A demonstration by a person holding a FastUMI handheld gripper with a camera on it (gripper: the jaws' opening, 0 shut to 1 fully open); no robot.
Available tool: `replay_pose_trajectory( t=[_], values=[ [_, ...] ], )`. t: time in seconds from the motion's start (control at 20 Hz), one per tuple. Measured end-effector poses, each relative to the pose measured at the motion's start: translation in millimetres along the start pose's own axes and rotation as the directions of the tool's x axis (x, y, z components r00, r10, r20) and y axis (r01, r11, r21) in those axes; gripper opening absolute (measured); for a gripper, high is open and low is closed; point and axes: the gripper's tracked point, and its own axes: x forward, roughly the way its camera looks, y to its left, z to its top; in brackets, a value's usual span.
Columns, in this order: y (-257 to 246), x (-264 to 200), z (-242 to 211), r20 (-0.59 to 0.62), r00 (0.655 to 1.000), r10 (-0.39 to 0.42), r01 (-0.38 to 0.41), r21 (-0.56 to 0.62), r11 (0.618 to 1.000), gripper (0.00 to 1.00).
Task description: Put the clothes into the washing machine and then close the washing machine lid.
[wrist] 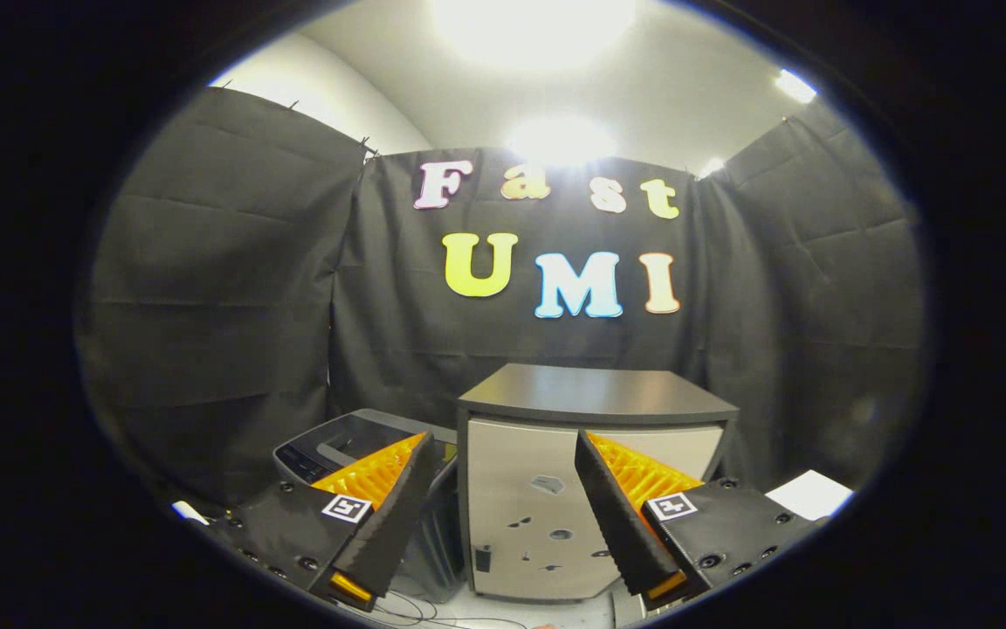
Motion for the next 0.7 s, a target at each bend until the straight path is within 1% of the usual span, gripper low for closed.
replay_pose_trajectory(
  t=[0.2,0.5,0.7],
  values=[
    [-22,-35,-2,0.023,0.999,0.026,-0.026,-0.019,0.999,0.99],
    [-39,-65,-9,0.04,0.998,0.053,-0.052,-0.016,0.999,0.99],
    [-46,-76,-16,0.034,0.999,0.038,-0.038,0.002,0.999,0.99]
  ],
)
